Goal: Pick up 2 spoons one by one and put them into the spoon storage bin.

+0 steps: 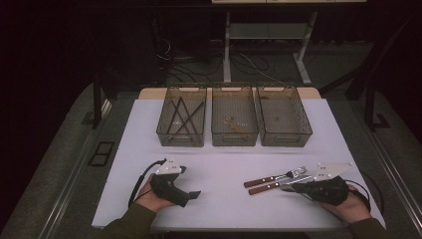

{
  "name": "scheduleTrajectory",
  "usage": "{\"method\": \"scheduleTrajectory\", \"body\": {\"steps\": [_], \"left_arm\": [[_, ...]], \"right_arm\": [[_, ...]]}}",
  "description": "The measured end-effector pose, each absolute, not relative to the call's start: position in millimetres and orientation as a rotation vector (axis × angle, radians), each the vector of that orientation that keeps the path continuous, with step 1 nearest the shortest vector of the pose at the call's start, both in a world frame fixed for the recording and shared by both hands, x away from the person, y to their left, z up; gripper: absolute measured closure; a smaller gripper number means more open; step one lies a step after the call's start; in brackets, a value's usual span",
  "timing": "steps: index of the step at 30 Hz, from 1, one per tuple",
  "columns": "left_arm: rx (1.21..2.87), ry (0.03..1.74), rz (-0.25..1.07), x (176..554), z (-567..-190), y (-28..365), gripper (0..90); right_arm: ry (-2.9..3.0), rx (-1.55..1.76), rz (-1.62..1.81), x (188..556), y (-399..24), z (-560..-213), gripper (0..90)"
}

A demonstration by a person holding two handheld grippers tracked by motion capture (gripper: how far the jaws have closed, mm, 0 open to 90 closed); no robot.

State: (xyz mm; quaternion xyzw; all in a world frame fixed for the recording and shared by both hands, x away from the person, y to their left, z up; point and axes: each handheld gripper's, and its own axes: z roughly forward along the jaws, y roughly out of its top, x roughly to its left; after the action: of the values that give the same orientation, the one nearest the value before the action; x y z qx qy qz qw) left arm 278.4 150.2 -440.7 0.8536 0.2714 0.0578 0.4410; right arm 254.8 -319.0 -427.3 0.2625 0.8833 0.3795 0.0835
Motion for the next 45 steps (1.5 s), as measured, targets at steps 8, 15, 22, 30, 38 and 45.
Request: {"method": "scheduleTrajectory", "body": {"steps": [8, 15, 22, 30, 38, 45], "left_arm": [[2.112, 0.667, 0.143, 279, -440, 151, 0.0], [2.113, 0.662, 0.141, 279, -440, 151, 0.0], [2.111, 0.663, 0.138, 279, -440, 151, 0.0], [2.104, 0.663, 0.139, 279, -440, 151, 0.0], [2.090, 0.664, 0.145, 278, -441, 151, 0.0], [2.090, 0.644, 0.152, 279, -441, 151, 0.0]], "right_arm": [[2.572, 0.857, 1.148, 268, -315, -418, 89.1], [2.530, 0.904, 1.164, 277, -315, -412, 89.1], [2.486, 0.943, 1.190, 284, -317, -400, 89.2], [2.426, 0.958, 1.200, 301, -305, -378, 89.2], [2.377, 0.976, 1.207, 326, -278, -357, 89.2], [2.375, 0.966, 1.176, 354, -250, -340, 89.2]]}}
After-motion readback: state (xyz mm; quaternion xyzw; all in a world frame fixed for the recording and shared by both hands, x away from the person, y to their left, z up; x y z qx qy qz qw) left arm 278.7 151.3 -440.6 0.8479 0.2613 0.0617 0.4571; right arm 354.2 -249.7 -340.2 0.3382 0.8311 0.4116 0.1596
